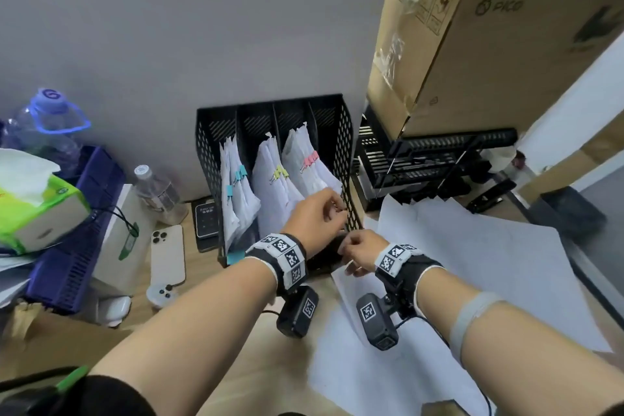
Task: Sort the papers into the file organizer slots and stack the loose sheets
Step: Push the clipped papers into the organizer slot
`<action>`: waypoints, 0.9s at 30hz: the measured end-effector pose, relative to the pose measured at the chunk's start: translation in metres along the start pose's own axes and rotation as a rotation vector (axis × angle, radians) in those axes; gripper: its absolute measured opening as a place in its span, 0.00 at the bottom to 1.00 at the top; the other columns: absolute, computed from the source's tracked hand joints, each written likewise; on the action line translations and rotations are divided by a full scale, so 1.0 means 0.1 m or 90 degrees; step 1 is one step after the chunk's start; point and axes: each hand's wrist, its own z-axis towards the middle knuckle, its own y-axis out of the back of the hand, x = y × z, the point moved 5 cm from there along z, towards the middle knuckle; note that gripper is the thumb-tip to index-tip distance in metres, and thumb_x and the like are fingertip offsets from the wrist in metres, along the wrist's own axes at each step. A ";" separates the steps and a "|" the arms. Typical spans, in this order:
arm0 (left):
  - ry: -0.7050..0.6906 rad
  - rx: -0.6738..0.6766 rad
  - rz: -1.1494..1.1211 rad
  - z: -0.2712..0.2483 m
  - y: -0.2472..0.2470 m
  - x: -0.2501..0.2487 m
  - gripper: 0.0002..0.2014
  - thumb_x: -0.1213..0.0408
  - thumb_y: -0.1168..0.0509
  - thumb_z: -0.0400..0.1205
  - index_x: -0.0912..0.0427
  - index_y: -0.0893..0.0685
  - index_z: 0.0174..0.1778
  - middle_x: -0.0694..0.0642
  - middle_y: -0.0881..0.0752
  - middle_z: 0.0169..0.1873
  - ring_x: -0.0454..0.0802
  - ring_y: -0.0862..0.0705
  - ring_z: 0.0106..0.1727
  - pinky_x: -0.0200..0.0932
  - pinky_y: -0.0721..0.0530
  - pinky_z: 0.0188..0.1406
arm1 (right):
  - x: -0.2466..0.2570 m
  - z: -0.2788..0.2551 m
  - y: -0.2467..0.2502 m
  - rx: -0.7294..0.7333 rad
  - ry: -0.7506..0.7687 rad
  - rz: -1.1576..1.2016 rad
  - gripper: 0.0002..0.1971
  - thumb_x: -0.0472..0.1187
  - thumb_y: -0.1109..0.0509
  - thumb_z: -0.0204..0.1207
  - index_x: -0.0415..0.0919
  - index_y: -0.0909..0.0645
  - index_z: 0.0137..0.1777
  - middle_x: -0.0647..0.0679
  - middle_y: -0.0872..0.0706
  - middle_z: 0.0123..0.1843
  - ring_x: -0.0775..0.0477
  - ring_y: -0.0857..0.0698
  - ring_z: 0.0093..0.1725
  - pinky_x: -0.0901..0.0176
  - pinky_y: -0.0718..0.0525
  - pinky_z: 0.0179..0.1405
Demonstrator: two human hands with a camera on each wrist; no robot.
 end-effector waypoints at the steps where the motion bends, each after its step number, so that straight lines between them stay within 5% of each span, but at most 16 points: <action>1: 0.001 0.031 -0.012 -0.01 -0.14 -0.01 0.01 0.61 0.32 0.81 0.51 0.17 0.45 0.50 0.14 0.33 0.48 0.14 0.33 0.39 0.16 0.37 | -0.17 -0.05 0.05 -0.001 -0.021 0.015 0.08 0.32 0.40 0.80 0.39 0.21 0.42 0.42 0.16 0.33 0.45 0.16 0.25 0.63 0.20 0.23; 4: 0.052 0.119 -0.064 -0.05 -0.60 0.03 0.03 0.64 0.33 0.81 0.53 0.17 0.42 0.52 0.13 0.32 0.50 0.12 0.32 0.52 0.09 0.42 | -0.76 -0.19 0.28 -0.048 -0.084 0.053 0.06 0.34 0.37 0.80 0.39 0.20 0.44 0.43 0.14 0.35 0.46 0.15 0.25 0.64 0.20 0.24; 7: 0.127 0.237 -0.075 -0.11 -1.13 0.14 0.04 0.66 0.34 0.81 0.53 0.17 0.43 0.54 0.13 0.33 0.51 0.10 0.34 0.54 0.07 0.44 | -1.33 -0.41 0.59 -0.127 -0.142 0.095 0.07 0.34 0.36 0.81 0.40 0.20 0.41 0.43 0.15 0.34 0.47 0.17 0.25 0.64 0.20 0.24; 11: 0.232 0.322 -0.008 -0.17 -1.73 0.30 0.09 0.63 0.31 0.79 0.55 0.18 0.54 0.59 0.10 0.47 0.58 0.09 0.46 0.53 0.09 0.53 | -2.01 -0.61 1.08 -0.212 -0.195 0.075 0.05 0.34 0.35 0.79 0.40 0.19 0.43 0.43 0.15 0.43 0.41 0.15 0.39 0.51 0.14 0.39; 14: 0.292 0.320 0.072 -0.13 -2.04 0.40 0.26 0.59 0.29 0.78 0.57 0.26 0.72 0.60 0.13 0.59 0.59 0.13 0.57 0.49 0.15 0.61 | -2.46 -0.62 1.50 -0.278 -0.243 0.024 0.08 0.34 0.33 0.76 0.42 0.19 0.53 0.39 0.14 0.60 0.36 0.14 0.55 0.51 0.17 0.55; 16: 0.336 0.304 0.087 -0.09 -2.20 0.44 0.33 0.58 0.28 0.78 0.59 0.32 0.78 0.62 0.16 0.66 0.62 0.16 0.65 0.49 0.18 0.65 | -2.75 -0.60 1.74 -0.301 -0.297 0.023 0.19 0.39 0.31 0.75 0.42 0.23 0.66 0.37 0.19 0.70 0.36 0.17 0.65 0.53 0.21 0.63; 19: 0.373 0.281 0.123 0.00 -2.42 0.46 0.25 0.59 0.28 0.78 0.66 0.23 0.68 0.63 0.14 0.60 0.64 0.14 0.62 0.50 0.17 0.60 | -3.03 -0.53 1.99 -0.290 -0.356 0.051 0.33 0.44 0.31 0.75 0.43 0.36 0.79 0.39 0.29 0.79 0.35 0.23 0.73 0.49 0.25 0.69; 23: 0.417 0.213 0.145 0.07 -2.61 0.38 0.21 0.59 0.30 0.80 0.68 0.20 0.64 0.64 0.13 0.58 0.64 0.14 0.60 0.48 0.18 0.57 | -3.23 -0.31 2.26 -0.264 -0.364 0.026 0.36 0.47 0.32 0.77 0.39 0.40 0.82 0.37 0.32 0.81 0.34 0.26 0.75 0.48 0.26 0.72; 27: 0.446 0.200 0.108 0.04 -2.81 0.27 0.23 0.56 0.29 0.82 0.67 0.22 0.68 0.63 0.15 0.63 0.63 0.16 0.64 0.48 0.20 0.60 | -3.24 -0.10 2.36 -0.183 -0.300 0.017 0.27 0.50 0.34 0.79 0.35 0.30 0.73 0.37 0.20 0.65 0.37 0.18 0.58 0.57 0.23 0.60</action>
